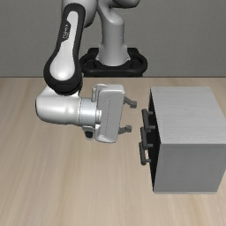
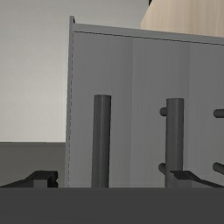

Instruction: Open the top layer of the cabinet

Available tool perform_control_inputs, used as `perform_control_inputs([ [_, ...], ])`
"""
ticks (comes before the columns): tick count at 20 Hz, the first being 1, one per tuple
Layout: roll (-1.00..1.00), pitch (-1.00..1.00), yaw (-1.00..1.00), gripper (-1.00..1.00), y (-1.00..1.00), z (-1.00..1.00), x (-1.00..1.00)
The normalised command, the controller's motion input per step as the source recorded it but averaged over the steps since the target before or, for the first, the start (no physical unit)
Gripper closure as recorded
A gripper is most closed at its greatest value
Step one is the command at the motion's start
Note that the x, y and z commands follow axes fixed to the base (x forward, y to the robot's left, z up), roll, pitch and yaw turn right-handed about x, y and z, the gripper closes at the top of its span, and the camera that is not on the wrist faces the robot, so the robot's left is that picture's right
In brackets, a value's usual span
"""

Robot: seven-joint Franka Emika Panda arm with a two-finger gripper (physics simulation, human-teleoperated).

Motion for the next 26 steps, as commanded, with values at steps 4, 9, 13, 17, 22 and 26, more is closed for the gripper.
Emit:
perform_control_inputs([
  [4, 0.00, 0.00, 0.00, -1.00, 1.00, 0.00, 0.00],
  [9, 0.00, 0.00, 0.00, 1.00, 0.20, 0.00, 0.00],
  [13, 0.00, 0.00, 0.00, 1.00, 0.00, 0.00, 0.00],
  [17, 0.00, 0.00, 0.00, 1.00, -0.75, 0.00, 0.00],
  [22, 0.00, 0.00, 0.00, 1.00, -1.00, 0.00, 0.00],
  [26, 0.00, 0.00, 0.00, 1.00, -1.00, 0.00, 0.00],
])
